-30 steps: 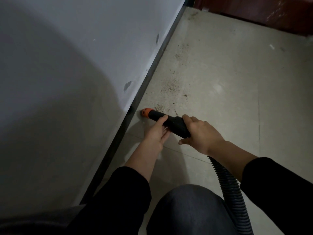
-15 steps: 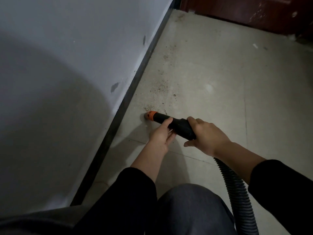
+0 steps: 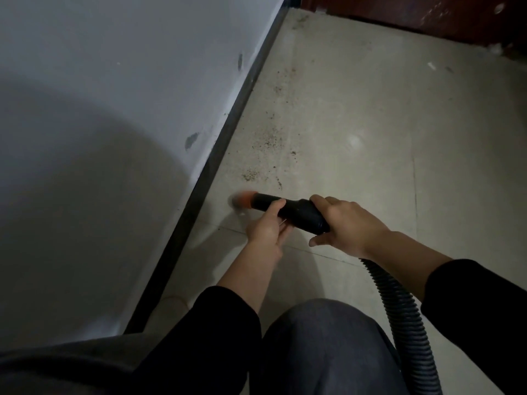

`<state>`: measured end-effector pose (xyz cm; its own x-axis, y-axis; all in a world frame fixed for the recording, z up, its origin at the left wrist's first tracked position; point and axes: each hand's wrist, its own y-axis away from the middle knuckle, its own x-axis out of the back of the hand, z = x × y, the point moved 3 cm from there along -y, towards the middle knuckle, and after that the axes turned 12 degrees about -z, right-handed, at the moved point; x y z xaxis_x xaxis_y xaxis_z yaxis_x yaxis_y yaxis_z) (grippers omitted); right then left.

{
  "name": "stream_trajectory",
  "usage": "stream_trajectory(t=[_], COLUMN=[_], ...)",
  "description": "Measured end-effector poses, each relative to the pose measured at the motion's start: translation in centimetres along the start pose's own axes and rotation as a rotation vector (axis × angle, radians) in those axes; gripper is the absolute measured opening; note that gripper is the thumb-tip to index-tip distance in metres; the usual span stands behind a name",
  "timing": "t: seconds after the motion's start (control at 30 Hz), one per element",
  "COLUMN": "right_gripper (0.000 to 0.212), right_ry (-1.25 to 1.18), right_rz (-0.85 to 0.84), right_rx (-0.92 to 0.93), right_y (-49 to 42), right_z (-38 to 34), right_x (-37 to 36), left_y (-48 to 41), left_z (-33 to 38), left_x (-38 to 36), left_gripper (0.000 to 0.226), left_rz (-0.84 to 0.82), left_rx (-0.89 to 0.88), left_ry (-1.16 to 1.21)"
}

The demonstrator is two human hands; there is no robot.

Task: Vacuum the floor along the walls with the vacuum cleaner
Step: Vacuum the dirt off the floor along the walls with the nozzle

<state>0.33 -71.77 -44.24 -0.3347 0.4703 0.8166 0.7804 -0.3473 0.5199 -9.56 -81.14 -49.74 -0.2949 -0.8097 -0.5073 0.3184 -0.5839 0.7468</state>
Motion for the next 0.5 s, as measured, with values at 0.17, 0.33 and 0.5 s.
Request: stream_trajectory(t=[0.17, 0.33, 0.5], right_gripper=[0.058, 0.059, 0.058], right_ry=[0.051, 0.083, 0.093], right_rz=[-0.041, -0.062, -0.081], right_rx=[0.084, 0.135, 0.147], right_y=[-0.1, 0.1, 0.4], right_z=[-0.9, -1.1, -1.0], right_x=[-0.1, -0.2, -0.4], left_y=[1.6, 2.7, 3.2], left_z=[-0.7, -1.6, -1.9], left_x=[1.1, 1.7, 1.8], left_gripper=[0.035, 0.03, 0.031], left_rz=[0.114, 0.162, 0.154], left_rx=[-0.054, -0.066, -0.052], left_ry=[0.085, 0.14, 0.154])
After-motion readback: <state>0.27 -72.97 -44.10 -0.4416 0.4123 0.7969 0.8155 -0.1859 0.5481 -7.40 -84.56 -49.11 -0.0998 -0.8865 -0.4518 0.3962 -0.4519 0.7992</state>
